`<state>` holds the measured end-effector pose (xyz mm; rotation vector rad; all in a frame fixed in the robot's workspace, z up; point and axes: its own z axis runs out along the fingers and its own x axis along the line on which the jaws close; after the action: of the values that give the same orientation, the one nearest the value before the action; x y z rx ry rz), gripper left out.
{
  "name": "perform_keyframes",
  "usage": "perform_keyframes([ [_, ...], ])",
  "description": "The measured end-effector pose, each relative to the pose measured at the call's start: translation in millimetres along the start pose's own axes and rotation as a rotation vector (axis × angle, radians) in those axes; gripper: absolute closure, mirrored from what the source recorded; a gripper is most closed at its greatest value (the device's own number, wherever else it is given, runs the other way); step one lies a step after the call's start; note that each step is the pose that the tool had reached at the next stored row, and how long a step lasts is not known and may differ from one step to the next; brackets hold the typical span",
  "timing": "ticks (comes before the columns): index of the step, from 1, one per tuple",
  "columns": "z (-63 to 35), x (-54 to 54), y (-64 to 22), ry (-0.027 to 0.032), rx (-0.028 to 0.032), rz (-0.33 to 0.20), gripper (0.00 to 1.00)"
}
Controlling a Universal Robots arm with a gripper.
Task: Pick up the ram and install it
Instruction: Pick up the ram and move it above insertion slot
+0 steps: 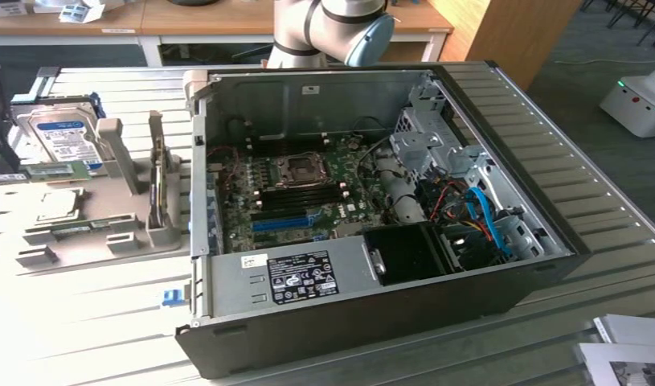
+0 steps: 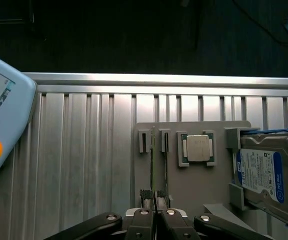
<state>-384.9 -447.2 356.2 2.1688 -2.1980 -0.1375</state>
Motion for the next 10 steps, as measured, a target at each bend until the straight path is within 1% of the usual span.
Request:
perform_keyframes([
  [10,-16.6,-0.4,1.6,0.0000,-0.0002,0.000,0.88],
])
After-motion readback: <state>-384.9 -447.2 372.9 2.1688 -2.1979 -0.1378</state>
